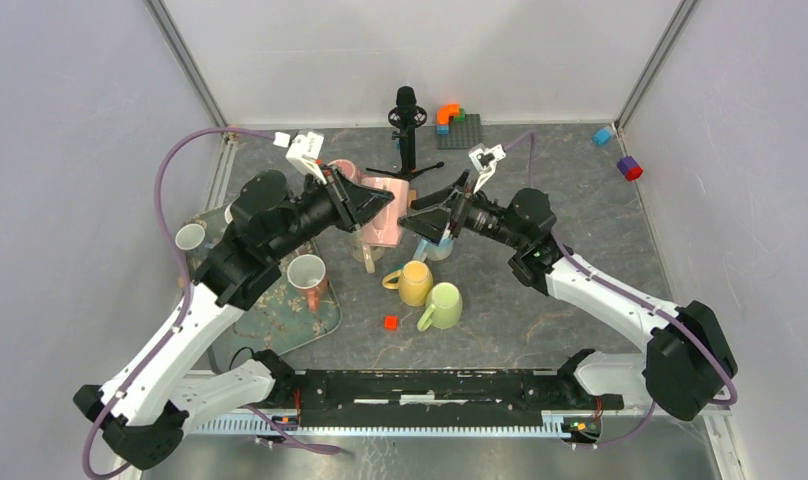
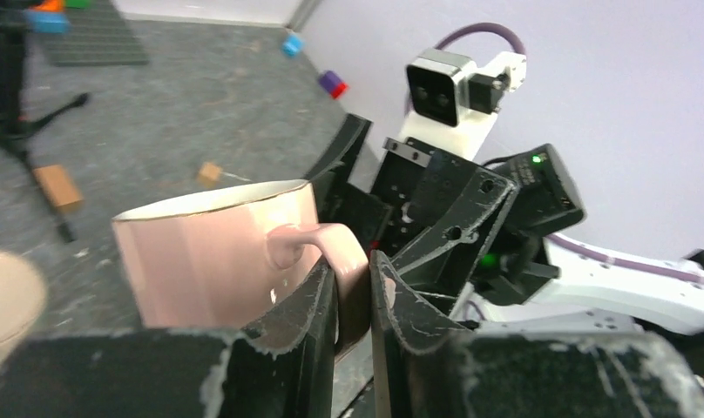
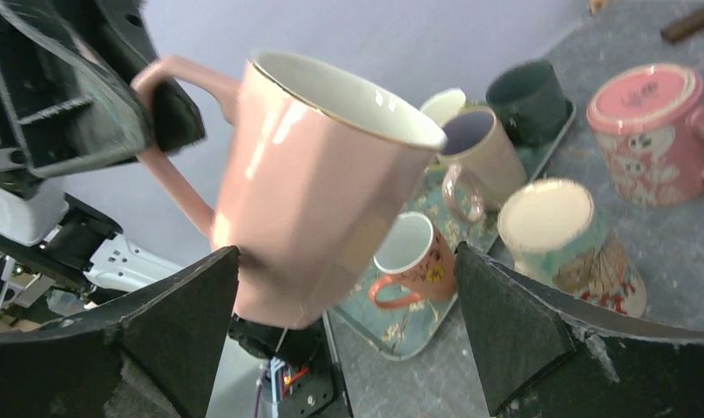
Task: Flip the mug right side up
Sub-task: Place the cup on the tray.
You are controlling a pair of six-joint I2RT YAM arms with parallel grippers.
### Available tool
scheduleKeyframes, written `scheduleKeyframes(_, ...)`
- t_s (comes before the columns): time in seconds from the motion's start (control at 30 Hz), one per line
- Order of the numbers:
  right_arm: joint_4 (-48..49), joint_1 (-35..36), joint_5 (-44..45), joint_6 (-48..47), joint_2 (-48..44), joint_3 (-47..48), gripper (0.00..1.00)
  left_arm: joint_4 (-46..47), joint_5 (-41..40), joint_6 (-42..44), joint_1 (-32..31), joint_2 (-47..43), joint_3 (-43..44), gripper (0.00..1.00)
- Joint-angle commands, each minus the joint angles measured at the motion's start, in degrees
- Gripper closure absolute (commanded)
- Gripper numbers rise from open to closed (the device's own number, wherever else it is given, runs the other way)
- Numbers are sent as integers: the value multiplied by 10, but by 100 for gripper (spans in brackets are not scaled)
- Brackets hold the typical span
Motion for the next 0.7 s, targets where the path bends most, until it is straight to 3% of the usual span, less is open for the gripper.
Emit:
scheduleKeyframes(0.0, 145, -19, -23, 31, -9, -24, 2, 190, 130, -72, 3, 16, 23, 98)
scheduleKeyframes(0.27, 373, -94, -66, 153, -2, -98, 2, 250, 188, -116, 3, 63, 51, 98)
scheduleKeyframes(0.67, 477, -95, -84, 222, 12, -115, 2, 330, 231, -165, 3, 111, 49, 98)
